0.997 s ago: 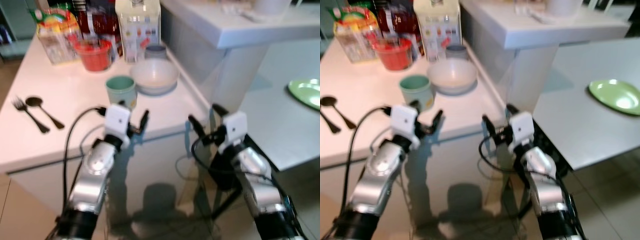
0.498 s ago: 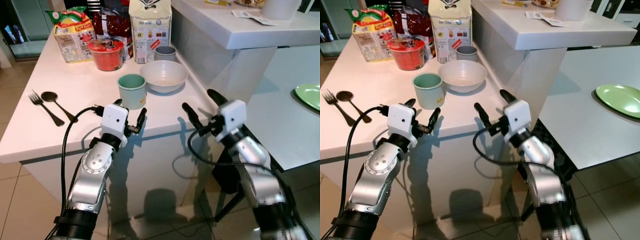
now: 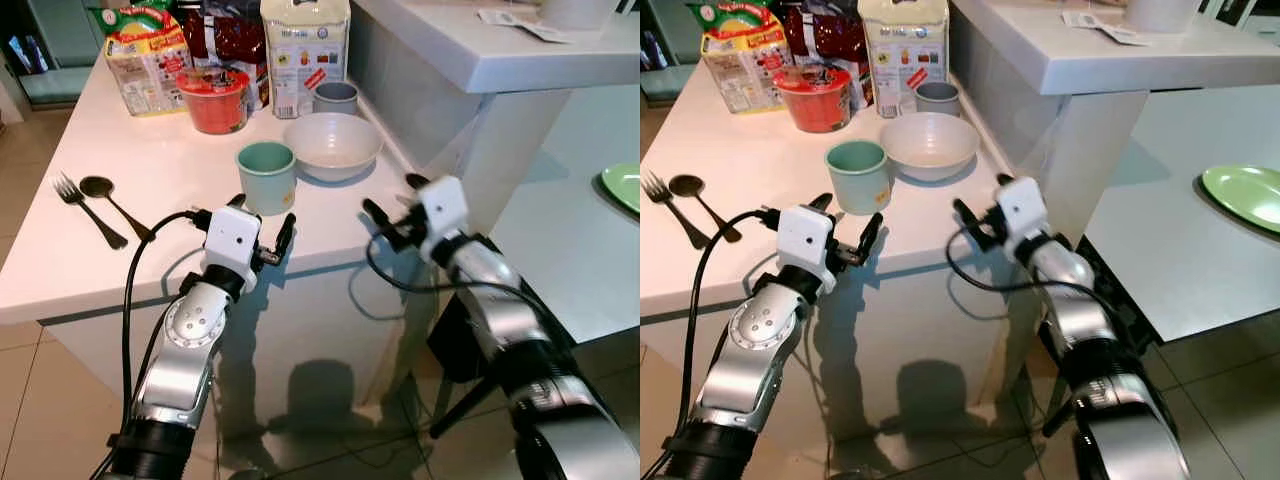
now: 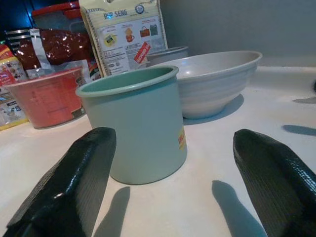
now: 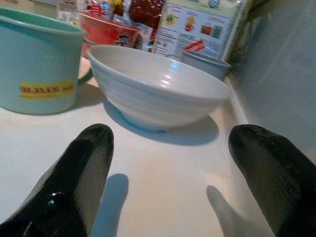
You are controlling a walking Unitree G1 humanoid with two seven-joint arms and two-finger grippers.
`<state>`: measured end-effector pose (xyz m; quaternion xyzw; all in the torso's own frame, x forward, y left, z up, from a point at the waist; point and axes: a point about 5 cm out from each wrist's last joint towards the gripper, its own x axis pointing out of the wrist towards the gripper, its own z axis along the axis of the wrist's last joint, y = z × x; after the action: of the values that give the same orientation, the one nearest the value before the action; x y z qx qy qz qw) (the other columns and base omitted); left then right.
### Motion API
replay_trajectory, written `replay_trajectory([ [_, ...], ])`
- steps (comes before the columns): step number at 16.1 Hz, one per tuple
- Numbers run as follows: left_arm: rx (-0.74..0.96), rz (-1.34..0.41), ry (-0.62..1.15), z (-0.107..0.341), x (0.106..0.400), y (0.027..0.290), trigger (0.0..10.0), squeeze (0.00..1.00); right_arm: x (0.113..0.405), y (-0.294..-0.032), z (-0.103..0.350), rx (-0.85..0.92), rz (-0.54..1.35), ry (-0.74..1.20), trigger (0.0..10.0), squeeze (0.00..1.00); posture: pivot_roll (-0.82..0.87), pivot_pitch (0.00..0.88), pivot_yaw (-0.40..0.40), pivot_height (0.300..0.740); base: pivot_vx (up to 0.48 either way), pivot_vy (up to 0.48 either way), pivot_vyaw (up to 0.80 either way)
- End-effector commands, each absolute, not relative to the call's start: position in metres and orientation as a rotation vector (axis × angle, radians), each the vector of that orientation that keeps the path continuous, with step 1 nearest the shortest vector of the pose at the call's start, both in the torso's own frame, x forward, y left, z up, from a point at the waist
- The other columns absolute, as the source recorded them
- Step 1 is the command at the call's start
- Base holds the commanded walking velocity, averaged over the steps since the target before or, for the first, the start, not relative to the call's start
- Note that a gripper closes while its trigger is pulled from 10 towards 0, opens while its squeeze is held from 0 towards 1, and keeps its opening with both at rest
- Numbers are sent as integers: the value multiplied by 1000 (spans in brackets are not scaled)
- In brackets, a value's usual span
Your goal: Setting the table
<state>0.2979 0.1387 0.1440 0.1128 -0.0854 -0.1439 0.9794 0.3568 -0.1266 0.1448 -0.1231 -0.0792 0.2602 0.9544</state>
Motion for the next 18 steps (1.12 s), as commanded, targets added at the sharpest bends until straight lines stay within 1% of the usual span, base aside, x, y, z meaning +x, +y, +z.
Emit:
replay_trajectory([
  [1, 237, -278, -172, 146, 296, 142, 10000, 0, 360, -123, 148, -265, 530, -176, 10000, 0, 182, 0, -46, 740, 0, 0, 0],
  [4, 240, -268, -174, 147, 295, 143, 10000, 0, 368, -118, 160, -260, 536, -226, 10000, 0, 186, 0, -50, 740, 0, 0, 0],
  [6, 238, -268, -174, 147, 294, 143, 10000, 0, 372, -120, 165, -269, 527, -236, 10000, 0, 181, 0, -48, 740, 0, 0, 0],
  [8, 236, -276, -174, 148, 294, 139, 10000, 0, 377, -122, 167, -316, 521, -225, 10000, 0, 178, 0, -45, 740, 0, 0, 0],
  [12, 239, -272, -174, 149, 291, 138, 10000, 0, 384, -126, 170, -355, 514, -194, 10000, 0, 195, 0, -52, 740, 0, 0, 0],
  [16, 245, -255, -157, 149, 281, 144, 10000, 0, 386, -121, 166, -367, 522, -168, 10000, 0, 234, 0, -61, 740, 0, 0, 0],
  [18, 244, -228, -163, 153, 277, 148, 10000, 0, 387, -117, 165, -374, 533, -150, 10000, 0, 270, 0, -82, 740, 0, 0, 0],
])
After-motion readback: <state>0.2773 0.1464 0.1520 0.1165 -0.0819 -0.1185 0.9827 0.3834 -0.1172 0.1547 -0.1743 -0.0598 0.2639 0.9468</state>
